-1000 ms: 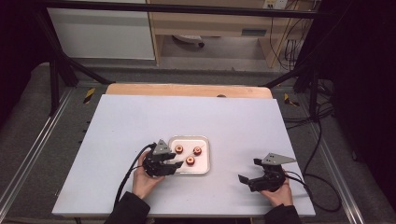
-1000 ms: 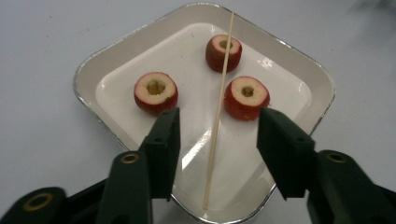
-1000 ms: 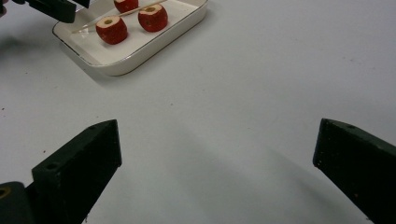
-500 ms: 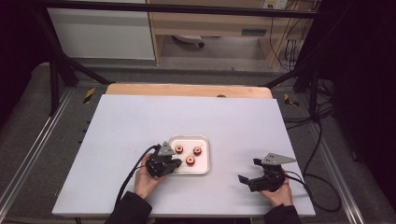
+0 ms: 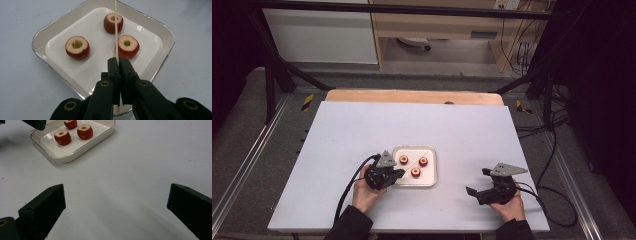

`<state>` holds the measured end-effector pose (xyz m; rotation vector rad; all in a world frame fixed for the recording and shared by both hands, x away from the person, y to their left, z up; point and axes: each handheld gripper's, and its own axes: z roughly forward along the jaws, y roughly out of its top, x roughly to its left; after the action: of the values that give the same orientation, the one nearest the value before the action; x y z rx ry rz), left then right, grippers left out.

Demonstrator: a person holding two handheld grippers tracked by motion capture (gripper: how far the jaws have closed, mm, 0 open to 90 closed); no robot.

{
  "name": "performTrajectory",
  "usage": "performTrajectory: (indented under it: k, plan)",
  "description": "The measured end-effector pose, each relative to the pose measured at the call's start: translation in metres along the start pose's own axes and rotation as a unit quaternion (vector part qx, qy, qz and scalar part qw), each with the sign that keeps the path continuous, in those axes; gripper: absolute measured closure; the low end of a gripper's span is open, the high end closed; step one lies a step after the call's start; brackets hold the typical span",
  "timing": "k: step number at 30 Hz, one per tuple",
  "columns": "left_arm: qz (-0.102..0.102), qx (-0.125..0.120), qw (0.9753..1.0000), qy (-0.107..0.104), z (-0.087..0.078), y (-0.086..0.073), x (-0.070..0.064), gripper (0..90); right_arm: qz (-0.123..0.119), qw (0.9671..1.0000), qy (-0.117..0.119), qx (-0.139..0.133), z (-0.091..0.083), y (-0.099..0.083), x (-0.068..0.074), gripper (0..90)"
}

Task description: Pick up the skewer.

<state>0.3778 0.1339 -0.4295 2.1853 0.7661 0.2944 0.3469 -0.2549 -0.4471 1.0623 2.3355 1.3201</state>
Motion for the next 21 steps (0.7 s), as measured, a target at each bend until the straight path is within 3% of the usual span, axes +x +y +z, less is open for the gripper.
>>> performTrajectory:
  k: [10,21]
  plan:
    - [0.011,0.008,0.9999,0.001,-0.01,0.009,-0.003,88.3,-0.047,0.9987,-0.01,0.017,0.007,0.018,0.015,2.9]
    - [0.043,0.027,0.9987,-0.01,-0.008,0.022,-0.019,88.3,-0.114,0.9928,-0.025,0.03,0.013,0.034,0.029,3.7]
